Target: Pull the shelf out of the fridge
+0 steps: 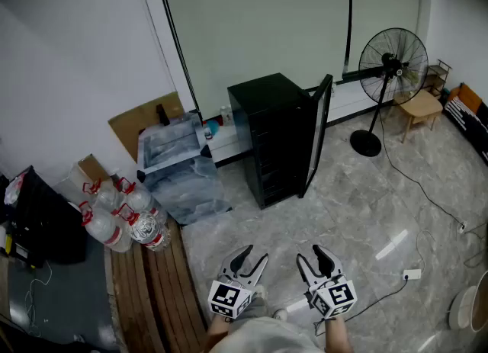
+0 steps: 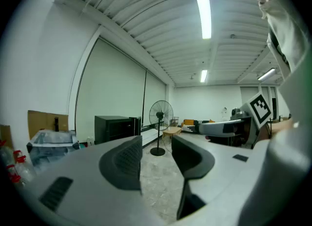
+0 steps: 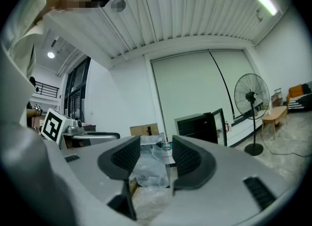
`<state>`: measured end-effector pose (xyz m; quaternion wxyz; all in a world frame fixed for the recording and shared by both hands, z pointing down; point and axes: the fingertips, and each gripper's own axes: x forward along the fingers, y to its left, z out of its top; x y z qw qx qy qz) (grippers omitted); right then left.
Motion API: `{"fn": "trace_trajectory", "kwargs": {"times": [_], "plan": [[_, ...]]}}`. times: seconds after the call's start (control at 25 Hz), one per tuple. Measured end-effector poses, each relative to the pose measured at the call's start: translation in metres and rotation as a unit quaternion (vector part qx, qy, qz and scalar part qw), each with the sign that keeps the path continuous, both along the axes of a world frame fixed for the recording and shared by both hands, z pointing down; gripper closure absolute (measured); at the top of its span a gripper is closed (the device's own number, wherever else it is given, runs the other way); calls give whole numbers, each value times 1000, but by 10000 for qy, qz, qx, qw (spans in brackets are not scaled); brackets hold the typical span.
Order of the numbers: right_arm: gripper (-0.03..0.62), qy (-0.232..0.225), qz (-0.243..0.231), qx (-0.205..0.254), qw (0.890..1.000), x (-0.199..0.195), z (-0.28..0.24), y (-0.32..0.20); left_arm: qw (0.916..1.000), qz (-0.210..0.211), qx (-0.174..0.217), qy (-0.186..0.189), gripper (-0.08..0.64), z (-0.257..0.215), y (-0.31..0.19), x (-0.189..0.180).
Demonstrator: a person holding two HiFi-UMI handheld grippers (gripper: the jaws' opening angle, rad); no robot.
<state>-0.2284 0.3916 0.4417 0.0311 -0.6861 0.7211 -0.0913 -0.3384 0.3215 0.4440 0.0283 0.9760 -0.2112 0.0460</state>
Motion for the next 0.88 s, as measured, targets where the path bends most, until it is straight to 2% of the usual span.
{"fn": "trace_trajectory", "kwargs": {"times": [0.32,0.88], "plan": [[367,6,32,104,9999,6,-2,-13,10000,-26,2,64,368,-2,-12,6],[359,153,460,-71,9988,42,2,-79,9986,474,2,241,374,-3,-92,54]]}}
